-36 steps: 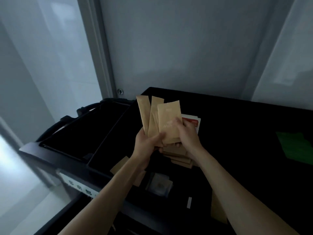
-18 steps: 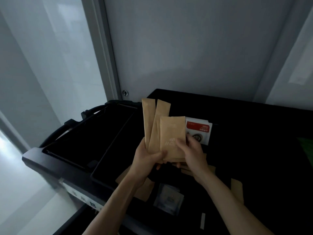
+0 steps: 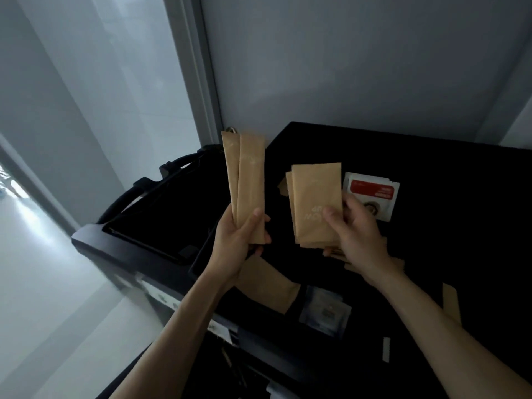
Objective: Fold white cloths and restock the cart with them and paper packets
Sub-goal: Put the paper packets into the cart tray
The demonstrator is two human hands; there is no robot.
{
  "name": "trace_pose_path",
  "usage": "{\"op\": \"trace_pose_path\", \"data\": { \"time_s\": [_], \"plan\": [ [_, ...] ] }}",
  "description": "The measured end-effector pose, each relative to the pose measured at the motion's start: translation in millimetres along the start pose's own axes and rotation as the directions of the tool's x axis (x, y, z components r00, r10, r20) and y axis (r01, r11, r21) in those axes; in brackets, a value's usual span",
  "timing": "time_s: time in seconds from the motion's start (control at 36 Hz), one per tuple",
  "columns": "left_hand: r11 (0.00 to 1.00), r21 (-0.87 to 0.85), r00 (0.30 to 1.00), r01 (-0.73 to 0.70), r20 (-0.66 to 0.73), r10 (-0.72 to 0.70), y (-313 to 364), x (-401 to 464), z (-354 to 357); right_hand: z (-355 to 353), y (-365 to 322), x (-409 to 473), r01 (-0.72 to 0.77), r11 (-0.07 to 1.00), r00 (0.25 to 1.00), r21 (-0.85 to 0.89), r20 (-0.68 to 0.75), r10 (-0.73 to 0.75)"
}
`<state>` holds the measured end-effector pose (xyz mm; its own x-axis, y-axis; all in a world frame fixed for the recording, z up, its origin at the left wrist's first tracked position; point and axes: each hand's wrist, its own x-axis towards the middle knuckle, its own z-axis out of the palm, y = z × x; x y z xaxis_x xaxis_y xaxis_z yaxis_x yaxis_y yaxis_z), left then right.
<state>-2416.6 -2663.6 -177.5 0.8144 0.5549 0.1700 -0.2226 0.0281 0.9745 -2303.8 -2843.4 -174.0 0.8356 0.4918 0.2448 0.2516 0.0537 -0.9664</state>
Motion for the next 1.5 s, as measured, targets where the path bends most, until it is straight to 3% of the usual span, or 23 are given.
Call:
{"op": "trace_pose_path", "data": {
  "time_s": [0.17, 0.42, 0.53, 0.67, 0.78, 0.92, 1.03, 1.17, 1.42, 1.5],
  "plan": [
    [0.991, 0.133, 0.996, 0.031, -0.092, -0.019, 3.0, -7.3, -20.6, 22.9, 6.3, -2.8, -0.041, 0.963, 0.961, -0.265, 0.255, 0.111],
    [0.976, 0.202, 0.989, 0.086, -0.136, -0.059, 6.2, -9.9, -39.0, 57.1, 6.8, -6.8, 0.136, 0.832, 0.852, -0.538, 0.492, 0.179],
    [0.969, 0.192, 0.988, 0.156, -0.052, -0.148, 3.3, -14.7, -38.3, 61.3, 7.8, -13.4, 0.297, 0.668, 0.814, -0.682, 0.547, 0.196],
    [0.961, 0.21, 0.983, 0.181, -0.031, -0.179, 0.7, -17.3, -37.1, 56.0, 10.0, -18.6, 0.461, 0.427, 0.859, -0.778, 0.512, 0.003],
    [0.966, 0.191, 0.984, 0.175, -0.05, -0.168, -0.4, -17.7, -38.2, 54.6, 8.1, -18.3, 0.476, 0.484, 0.859, -0.735, 0.506, -0.076],
    [0.968, 0.189, 0.986, 0.162, -0.076, -0.151, -2.7, -18.1, -39.3, 58.0, 12.7, -22.3, 0.506, 0.489, 0.792, -0.711, 0.607, 0.063],
    [0.978, 0.137, 0.987, 0.155, -0.07, -0.146, -1.8, -20.1, -41.3, 54.6, 12.6, -22.6, 0.477, 0.524, 0.802, -0.705, 0.593, 0.067],
    [0.985, 0.094, 0.989, 0.144, -0.055, -0.139, -0.9, -21.3, -43.8, 56.9, 9.4, -26.4, 0.519, 0.334, 0.838, -0.787, 0.546, -0.015],
    [0.987, 0.106, 0.993, 0.121, -0.025, -0.119, -0.8, -21.5, -44.3, 73.7, 8.1, -30.7, 0.419, 0.488, 0.831, -0.766, 0.54, 0.134],
    [0.987, 0.107, 0.993, 0.121, -0.013, -0.121, -0.9, -20.6, -44.4, 75.9, 4.3, -31.1, 0.427, 0.442, 0.829, -0.789, 0.537, 0.159]
  ]
}}
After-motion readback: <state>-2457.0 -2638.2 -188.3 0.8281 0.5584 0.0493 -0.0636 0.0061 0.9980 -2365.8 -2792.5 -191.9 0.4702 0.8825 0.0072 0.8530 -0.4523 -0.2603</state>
